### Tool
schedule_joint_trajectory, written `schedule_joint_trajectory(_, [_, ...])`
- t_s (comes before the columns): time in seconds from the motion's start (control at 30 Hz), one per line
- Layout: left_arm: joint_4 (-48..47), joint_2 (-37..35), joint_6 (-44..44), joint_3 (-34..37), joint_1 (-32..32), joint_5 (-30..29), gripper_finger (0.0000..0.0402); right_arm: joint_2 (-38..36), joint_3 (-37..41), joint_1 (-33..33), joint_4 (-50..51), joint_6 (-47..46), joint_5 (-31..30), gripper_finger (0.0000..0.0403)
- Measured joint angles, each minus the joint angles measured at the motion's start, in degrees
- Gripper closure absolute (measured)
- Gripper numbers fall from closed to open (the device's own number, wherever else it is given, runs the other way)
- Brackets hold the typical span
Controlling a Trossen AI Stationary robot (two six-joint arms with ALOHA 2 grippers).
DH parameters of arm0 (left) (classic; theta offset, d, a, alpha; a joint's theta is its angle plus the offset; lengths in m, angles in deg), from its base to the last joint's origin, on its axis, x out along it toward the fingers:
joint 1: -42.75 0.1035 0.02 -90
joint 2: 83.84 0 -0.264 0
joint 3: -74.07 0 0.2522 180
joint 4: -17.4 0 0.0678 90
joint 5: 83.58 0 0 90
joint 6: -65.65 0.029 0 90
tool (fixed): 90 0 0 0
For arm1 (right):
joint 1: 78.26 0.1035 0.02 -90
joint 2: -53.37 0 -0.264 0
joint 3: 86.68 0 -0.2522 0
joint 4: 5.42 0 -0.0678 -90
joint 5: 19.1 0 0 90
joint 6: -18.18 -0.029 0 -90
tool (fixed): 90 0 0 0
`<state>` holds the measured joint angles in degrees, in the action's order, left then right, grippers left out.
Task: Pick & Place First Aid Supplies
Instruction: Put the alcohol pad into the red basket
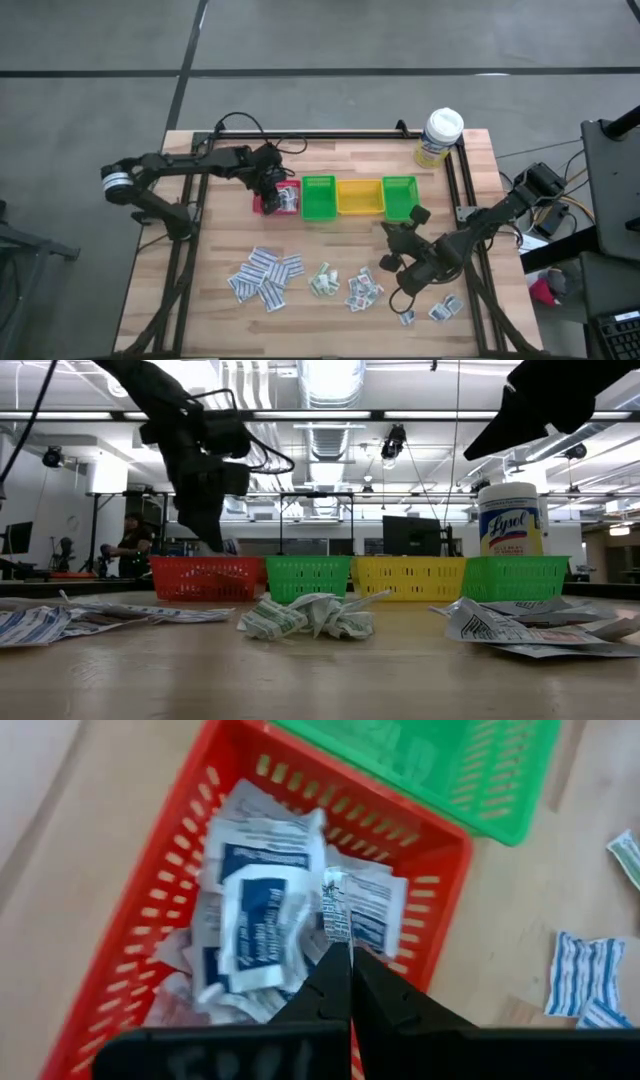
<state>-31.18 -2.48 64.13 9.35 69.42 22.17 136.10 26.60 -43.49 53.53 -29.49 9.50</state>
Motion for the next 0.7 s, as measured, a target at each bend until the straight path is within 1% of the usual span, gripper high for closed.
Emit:
schedule_joint_trajectory(0.2, [-4.2,4.0,1.4,-5.0,1.1,0.1,0.0402,-0.6,0.2,0.2,-0.2,0.0,0.6,0.0394])
schedule_joint_trajectory(0.33, [-6.0,5.8,2.8,-6.9,1.1,0.1,0.0401,-0.5,0.2,0.3,-0.3,0.0,0.6,0.0394])
schedule_joint_trajectory(0.7, [-6.8,5.9,4.0,-7.1,1.1,0.2,0.0397,-0.5,0.2,0.3,-0.6,0.0,0.6,0.0394])
